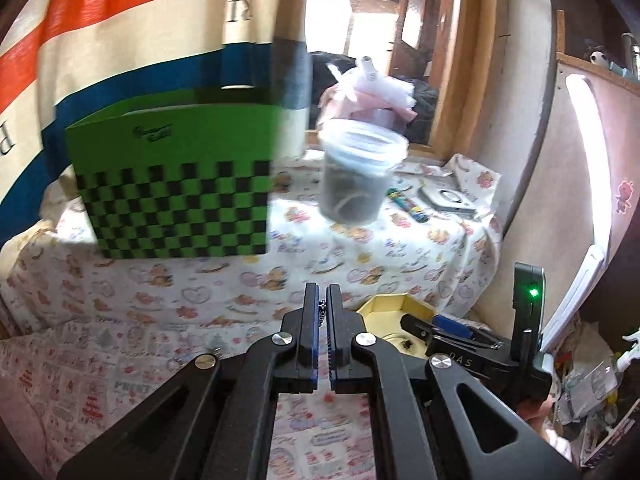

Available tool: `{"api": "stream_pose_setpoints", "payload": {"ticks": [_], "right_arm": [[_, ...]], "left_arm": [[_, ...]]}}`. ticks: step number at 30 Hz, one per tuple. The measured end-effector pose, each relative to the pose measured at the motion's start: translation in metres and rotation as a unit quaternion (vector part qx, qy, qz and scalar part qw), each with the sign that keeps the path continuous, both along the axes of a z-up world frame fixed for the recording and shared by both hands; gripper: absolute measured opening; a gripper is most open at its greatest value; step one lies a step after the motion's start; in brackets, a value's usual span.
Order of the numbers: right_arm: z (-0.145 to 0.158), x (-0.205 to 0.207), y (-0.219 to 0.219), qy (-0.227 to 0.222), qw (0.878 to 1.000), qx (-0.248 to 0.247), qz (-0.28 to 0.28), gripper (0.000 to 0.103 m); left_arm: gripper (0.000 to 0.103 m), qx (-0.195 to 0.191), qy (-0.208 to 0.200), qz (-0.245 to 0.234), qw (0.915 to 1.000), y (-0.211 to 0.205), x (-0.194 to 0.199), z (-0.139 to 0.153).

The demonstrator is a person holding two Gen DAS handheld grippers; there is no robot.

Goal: Organize jewelry
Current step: 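Lower the held earring into the gold box and open the left tool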

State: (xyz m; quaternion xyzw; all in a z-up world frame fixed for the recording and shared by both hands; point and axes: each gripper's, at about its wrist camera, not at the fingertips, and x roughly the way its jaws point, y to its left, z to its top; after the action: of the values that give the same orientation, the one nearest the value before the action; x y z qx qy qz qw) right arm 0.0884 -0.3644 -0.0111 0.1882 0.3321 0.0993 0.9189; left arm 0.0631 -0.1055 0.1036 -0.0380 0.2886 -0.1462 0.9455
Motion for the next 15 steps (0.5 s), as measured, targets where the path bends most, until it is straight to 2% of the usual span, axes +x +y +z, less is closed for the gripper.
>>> {"api": "stream_pose_setpoints", "payload": {"ticks": [7, 15], "right_arm": [[0.007, -0.013, -0.029, -0.027, 0.997, 0.023, -0.070, 0.065], [0.000, -0.010, -0.044, -0.020, 0.994, 0.044, -0.103, 0.066]], "left_arm": [[0.003, -0.025, 0.011, -0.044, 0.9987, -0.044, 0.017, 0.001], [0.003, 0.008, 0.042, -0.053, 0.9977, -0.092, 0.039, -0.035]]}}
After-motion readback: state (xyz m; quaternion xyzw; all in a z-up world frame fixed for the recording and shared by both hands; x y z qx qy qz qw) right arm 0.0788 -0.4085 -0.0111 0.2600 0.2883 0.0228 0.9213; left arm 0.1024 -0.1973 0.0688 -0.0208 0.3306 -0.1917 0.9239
